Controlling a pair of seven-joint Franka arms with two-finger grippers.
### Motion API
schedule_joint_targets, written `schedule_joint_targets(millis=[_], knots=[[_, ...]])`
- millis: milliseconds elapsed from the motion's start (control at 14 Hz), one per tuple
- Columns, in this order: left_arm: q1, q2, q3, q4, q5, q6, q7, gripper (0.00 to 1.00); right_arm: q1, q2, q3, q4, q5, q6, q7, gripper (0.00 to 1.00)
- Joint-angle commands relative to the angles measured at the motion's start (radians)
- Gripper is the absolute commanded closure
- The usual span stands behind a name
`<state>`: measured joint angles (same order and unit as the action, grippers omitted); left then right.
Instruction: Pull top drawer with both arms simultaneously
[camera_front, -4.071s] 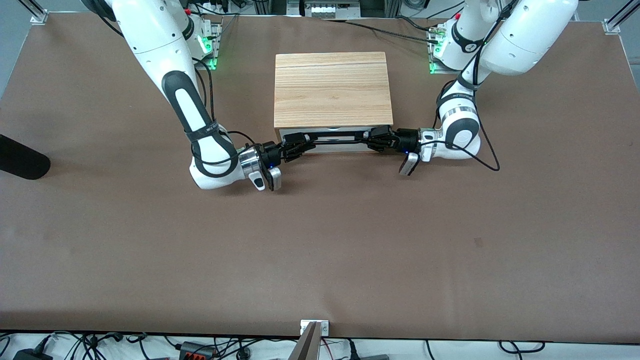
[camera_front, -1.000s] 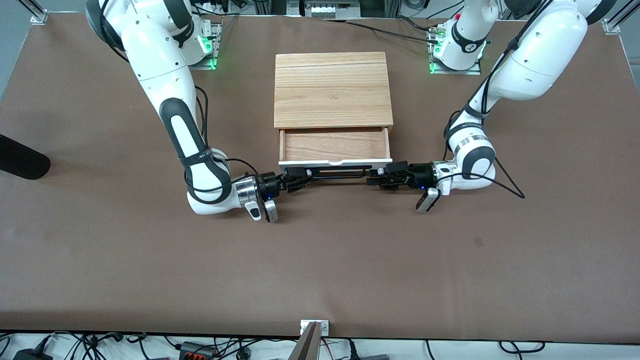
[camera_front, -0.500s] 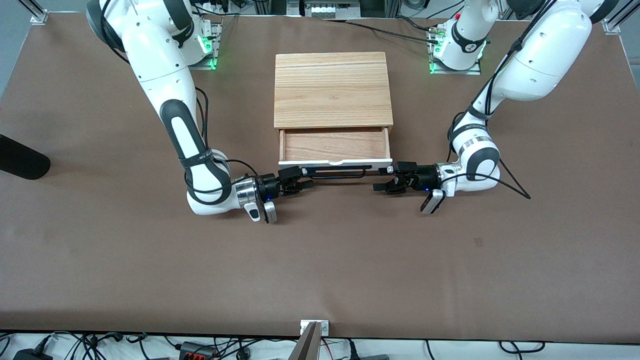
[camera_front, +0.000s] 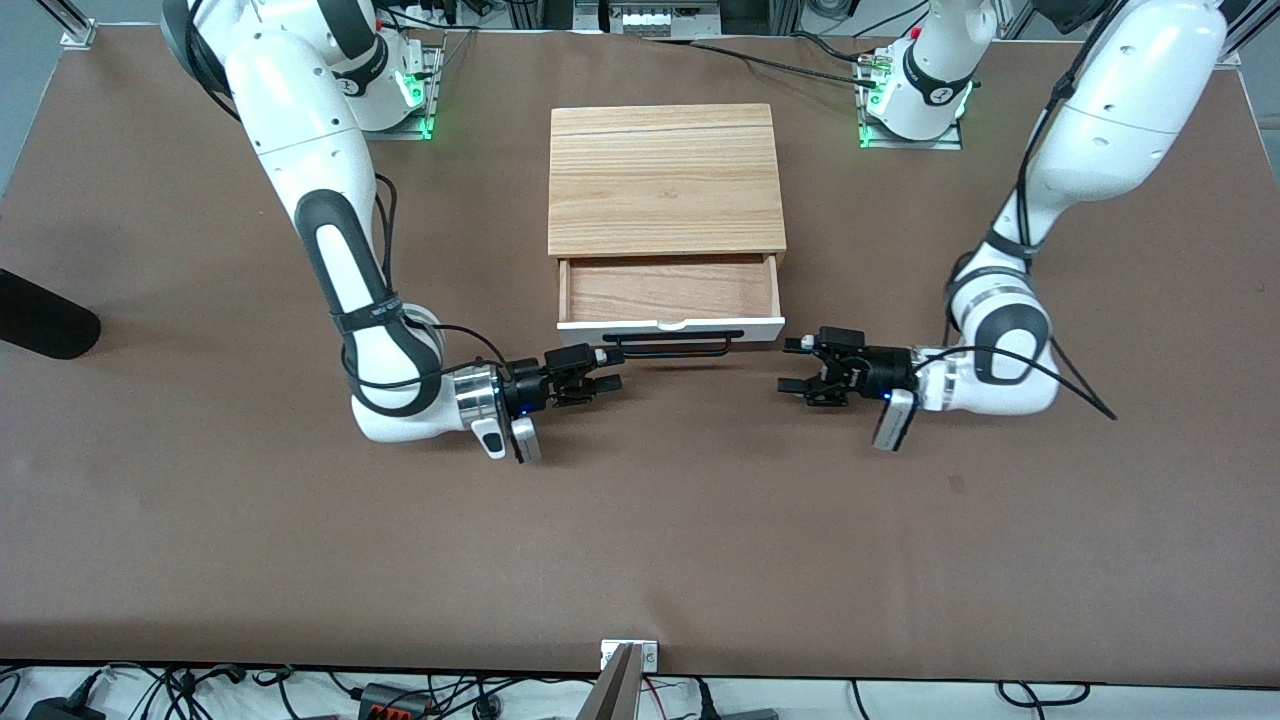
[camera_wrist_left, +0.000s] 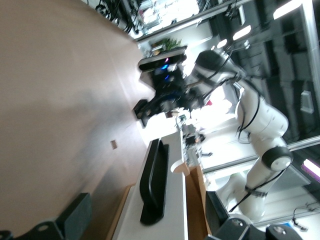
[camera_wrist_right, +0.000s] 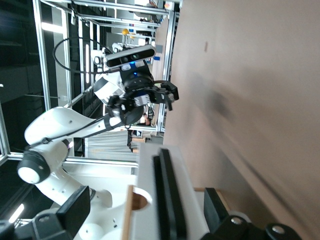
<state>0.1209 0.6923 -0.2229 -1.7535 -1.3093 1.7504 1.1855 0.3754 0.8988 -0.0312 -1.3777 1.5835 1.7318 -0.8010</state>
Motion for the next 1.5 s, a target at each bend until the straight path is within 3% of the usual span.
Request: schedule_joint_targets(millis=[0,143,429,571,857,1000,1214,1357,1429], knots=[[0.009,-0.03,-0.003,0.074,0.18,-0.012,-0.128,0.0,-0.016,-0.057,-0.045,-0.003,-0.072,-0.006,0.061,0.0],[0.017,-0.042,-0.001,0.123,0.309,-0.063,-0.209,0.0,-0.016,-0.075,-0.067,0.023,-0.184,-0.006,0.151,0.0],[0.071,-0.066,0.003,0.206,0.591,-0.176,-0.397,0.0,-0.019,-0.106,-0.119,0.078,-0.543,-0.037,0.411,0.0],[0.095,-0.074,0.005,0.276,0.733,-0.286,-0.546,0.0,-0.032,-0.126,-0.144,0.1,-0.64,-0.084,0.53,0.0],[0.095,-0.092,0.0,0.428,0.924,-0.478,-0.775,0.0,-0.03,-0.173,-0.258,0.195,-0.876,-0.226,0.71,0.0],[0.085,-0.131,-0.003,0.489,1.02,-0.544,-0.893,0.0,-0.027,-0.173,-0.337,0.279,-0.944,-0.328,0.736,0.0],[0.016,-0.241,-0.006,0.51,1.264,-0.552,-0.935,0.0,-0.01,-0.211,-0.444,0.293,-0.967,-0.38,0.824,0.0],[-0.044,-0.311,0.003,0.5,1.453,-0.549,-0.943,0.0,-0.007,-0.274,-0.437,0.28,-1.064,-0.368,0.862,0.0],[-0.052,-0.339,0.005,0.479,1.482,-0.533,-0.969,0.0,-0.006,-0.303,-0.423,0.27,-1.139,-0.359,0.885,0.0]])
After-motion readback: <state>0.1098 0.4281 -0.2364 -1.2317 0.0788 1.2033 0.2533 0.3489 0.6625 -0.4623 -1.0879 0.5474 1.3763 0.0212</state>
